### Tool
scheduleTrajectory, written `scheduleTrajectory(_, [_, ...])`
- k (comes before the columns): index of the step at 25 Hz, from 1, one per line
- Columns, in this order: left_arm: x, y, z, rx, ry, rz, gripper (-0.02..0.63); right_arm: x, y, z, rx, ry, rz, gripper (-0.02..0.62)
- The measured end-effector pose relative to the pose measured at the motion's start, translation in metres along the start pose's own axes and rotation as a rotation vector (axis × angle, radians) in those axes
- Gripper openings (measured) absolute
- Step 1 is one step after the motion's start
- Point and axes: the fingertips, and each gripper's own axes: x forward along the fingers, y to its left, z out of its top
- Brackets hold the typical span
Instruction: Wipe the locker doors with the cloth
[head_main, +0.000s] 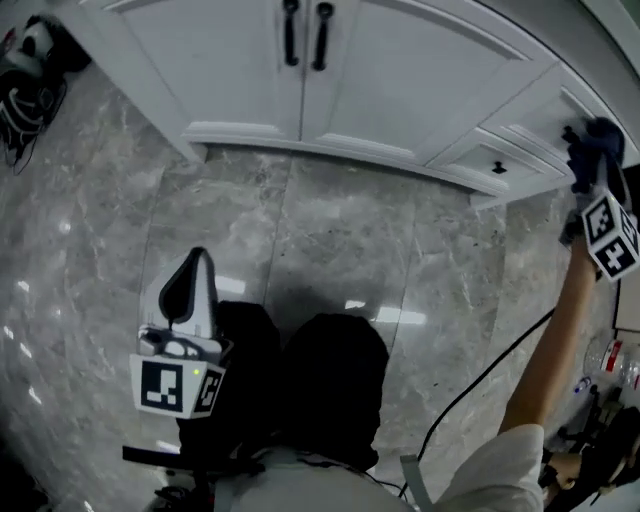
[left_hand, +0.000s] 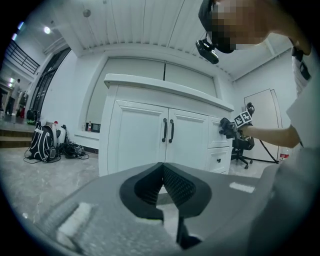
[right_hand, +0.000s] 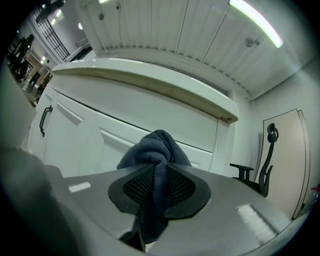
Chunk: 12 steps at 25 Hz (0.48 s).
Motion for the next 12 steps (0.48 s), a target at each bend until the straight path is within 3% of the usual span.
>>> scheduleTrajectory(3, [0.010,0.013,0.012,-0.041,0.005,-0.018,0.002,-0.024,0.023,0.027,0.033,-0.060,0.021,0.074])
scheduleTrajectory(6, [0.010,0.023,0.048,-0.059,0.059,-0.036,0.002,-0.054,0.045,0.060,0.054,-0.081,0.025,0.074])
scheduleTrajectory(9, [0.002,0.018,0.115,-0.054,0.122,-0.057,0.002,-0.081,0.070,0.100,0.106,-0.064,0.066,0.074])
scheduleTrajectory(12, [-0.011,0.010,0.213,-0.065,0.111,-0.059,0.002,-0.114,0.096,0.161,0.160,-0.024,0.154,0.074])
